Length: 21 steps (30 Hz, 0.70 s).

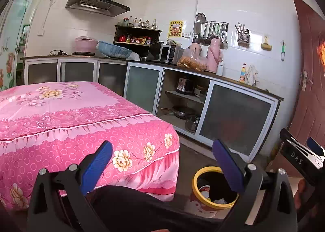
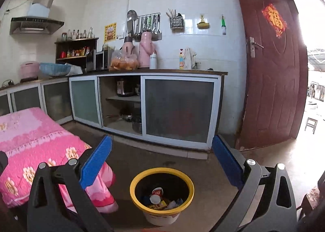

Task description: Collect trash

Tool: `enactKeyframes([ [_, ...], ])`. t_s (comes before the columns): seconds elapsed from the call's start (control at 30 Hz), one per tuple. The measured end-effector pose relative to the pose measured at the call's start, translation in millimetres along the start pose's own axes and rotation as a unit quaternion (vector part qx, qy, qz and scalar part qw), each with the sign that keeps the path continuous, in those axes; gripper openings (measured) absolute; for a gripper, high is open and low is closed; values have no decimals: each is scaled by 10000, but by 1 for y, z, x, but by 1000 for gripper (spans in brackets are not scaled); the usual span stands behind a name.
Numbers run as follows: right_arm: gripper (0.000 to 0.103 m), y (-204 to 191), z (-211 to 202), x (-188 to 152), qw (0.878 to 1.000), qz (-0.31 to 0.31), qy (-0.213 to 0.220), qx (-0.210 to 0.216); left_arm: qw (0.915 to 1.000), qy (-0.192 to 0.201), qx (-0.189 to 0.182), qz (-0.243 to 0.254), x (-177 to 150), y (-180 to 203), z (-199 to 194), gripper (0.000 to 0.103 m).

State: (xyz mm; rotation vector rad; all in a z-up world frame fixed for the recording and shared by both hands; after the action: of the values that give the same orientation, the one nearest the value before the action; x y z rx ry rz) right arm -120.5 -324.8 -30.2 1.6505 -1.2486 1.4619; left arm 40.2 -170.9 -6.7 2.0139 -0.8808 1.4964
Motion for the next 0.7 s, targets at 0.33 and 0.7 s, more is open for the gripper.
enactKeyframes([
  [0.33,95,-1,7,-11,9998,-14,-132,-120,9982,150,59,579,1,23,-6,95],
  [0.7,95,-16,15,-23,9989,-217,-415,89,9982,-502,167,278,-15,9,21,95],
])
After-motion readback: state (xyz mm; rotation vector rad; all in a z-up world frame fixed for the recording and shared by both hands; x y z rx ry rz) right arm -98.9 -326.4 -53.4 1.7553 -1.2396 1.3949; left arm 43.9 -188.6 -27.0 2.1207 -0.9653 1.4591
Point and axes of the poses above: each gripper's, at about its wrist camera, not at the fingertips, and z roughly the way its jaws point, y to its right, x to its top, the point moved 7 cm from there along z, roughly the way its jaws point, and after that the axes turned 10 degrees about z, right-handed, at the moved point
